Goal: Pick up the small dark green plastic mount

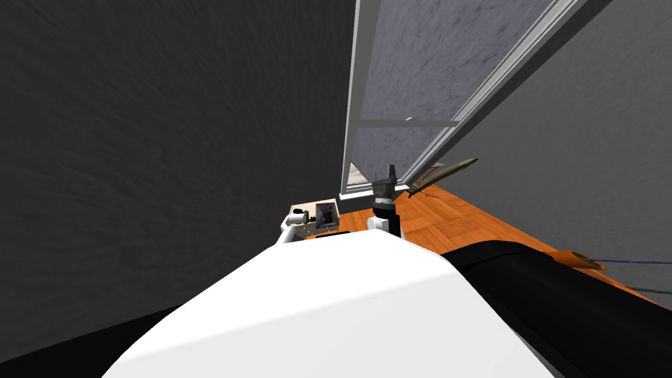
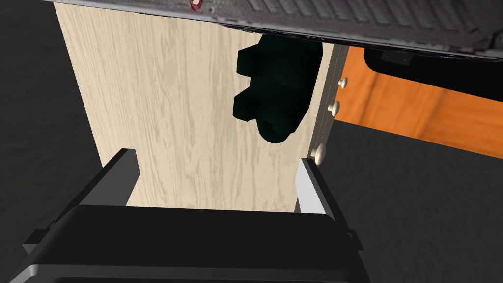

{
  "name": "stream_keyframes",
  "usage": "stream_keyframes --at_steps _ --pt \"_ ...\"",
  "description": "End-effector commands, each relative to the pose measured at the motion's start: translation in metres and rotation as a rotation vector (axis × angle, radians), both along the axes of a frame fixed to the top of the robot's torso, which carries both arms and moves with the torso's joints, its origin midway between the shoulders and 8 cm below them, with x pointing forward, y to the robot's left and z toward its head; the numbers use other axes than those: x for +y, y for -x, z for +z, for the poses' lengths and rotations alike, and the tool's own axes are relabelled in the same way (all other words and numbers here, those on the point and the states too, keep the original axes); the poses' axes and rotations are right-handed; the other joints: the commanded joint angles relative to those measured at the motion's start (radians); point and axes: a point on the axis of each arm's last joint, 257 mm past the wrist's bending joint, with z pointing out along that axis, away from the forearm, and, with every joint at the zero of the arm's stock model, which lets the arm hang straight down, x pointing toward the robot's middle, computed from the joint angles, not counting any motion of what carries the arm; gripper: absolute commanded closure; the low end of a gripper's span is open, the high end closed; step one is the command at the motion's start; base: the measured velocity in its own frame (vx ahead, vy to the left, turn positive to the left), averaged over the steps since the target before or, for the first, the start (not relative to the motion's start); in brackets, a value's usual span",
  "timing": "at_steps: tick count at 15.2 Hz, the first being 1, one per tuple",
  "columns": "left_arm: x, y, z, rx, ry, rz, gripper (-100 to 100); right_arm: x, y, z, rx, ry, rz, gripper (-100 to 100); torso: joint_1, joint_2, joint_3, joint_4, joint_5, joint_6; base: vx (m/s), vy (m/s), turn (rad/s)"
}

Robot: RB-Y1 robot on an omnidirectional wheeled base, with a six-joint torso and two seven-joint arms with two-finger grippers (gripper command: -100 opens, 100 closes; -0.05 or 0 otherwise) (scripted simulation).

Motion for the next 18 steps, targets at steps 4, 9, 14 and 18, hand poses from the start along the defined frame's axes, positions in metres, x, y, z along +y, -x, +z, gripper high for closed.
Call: stream_keyframes --at_steps 4,9,14,18 --pt "-0.013 0.017 -0.015 0.097 0.023 0.007 -100 0.0 0.0 0.0 0.0 0.0 0.0 0 0.0 0.0 0.0 0.0 0.0 0.0 0.02 0.002 -0.009" --pt "-0.023 0.027 -0.021 0.151 0.037 0.009 -100 0.0 0.0 0.0 0.0 0.0 0.0 0 0.0 0.0 0.0 0.0 0.0 0.0 0.025 0.002 -0.012" --pt "-0.023 0.039 -0.04 0.155 0.038 0.013 -100 0.0 0.0 0.0 0.0 0.0 0.0 0 0.0 0.002 0.001 0.0 0.0 0.0 0.009 -0.004 0.007" --pt "-0.023 0.039 -0.04 0.155 0.039 0.013 100 0.0 0.0 0.0 0.0 0.0 0.0 0 0.0 0.002 0.001 0.0 0.0 0.0 0.001 -0.001 0.004"
